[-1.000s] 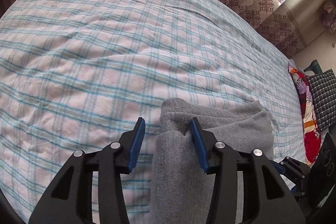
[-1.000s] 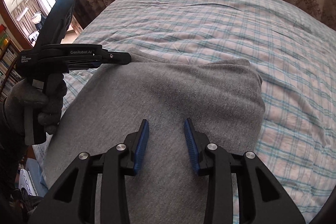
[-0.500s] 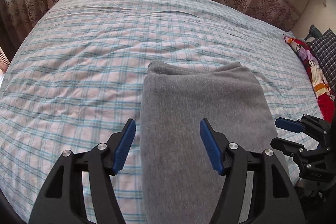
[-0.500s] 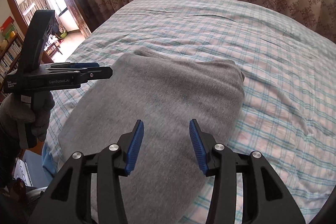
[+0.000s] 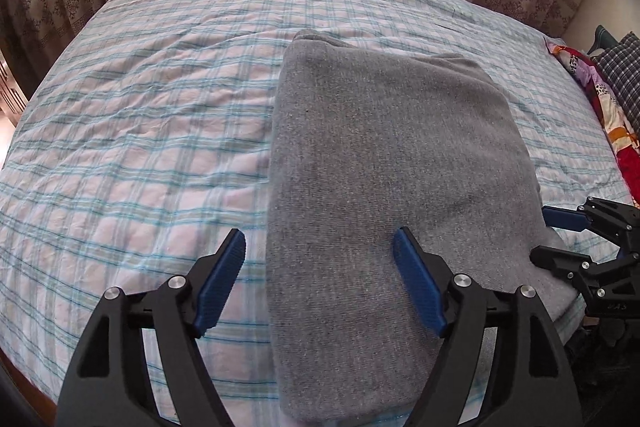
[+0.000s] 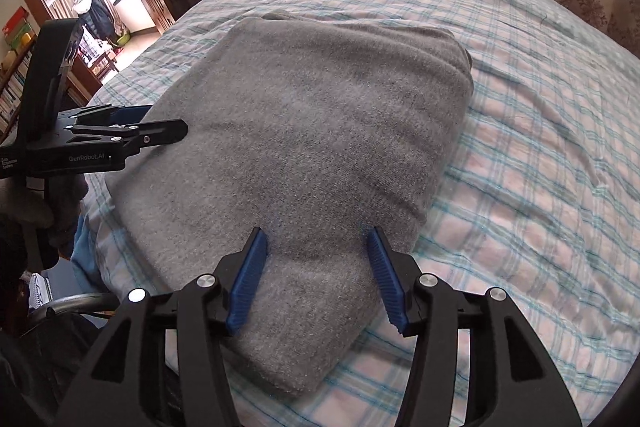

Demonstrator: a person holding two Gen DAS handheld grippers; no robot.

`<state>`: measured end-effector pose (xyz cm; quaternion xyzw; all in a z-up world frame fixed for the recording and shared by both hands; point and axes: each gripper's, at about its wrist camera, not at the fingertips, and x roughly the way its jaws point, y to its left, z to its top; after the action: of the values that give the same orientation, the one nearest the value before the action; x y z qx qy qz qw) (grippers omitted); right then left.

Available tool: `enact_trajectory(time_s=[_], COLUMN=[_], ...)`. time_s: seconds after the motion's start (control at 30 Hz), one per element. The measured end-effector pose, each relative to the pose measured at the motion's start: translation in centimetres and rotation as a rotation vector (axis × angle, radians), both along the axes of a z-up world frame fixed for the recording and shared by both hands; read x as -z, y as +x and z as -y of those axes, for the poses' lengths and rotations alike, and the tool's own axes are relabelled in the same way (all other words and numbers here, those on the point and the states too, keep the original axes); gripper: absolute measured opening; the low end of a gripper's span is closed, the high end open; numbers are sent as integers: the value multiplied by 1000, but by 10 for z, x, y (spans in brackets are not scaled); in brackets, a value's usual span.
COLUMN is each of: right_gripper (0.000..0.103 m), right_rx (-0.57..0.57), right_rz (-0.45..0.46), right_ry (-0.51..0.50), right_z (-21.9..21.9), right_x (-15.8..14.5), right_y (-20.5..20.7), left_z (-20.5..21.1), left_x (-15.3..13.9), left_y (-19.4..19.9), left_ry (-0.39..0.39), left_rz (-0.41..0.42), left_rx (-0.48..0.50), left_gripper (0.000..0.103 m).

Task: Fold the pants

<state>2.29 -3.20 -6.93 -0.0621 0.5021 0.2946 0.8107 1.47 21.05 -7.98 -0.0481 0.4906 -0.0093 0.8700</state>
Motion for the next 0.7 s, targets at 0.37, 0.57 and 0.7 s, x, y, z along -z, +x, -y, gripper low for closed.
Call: enact_trajectory(time_s=[0.37, 0.57, 0.7], right_gripper=[61, 67, 69], right_rx=[-8, -33, -41], right_rz=[107, 161, 195], right_ry=[13, 10, -9], right_z=[10, 5, 0], right_x=[-35, -46, -49], right_y=[-33, -51, -62], left_z=[20, 32, 39], left_x=[-27, -37, -38], left_y=[-25, -48, -61], left_ry=[123, 142, 139], left_rz=[14, 29, 30], left_rx=[-11, -5, -6], left_gripper=[88, 88, 88])
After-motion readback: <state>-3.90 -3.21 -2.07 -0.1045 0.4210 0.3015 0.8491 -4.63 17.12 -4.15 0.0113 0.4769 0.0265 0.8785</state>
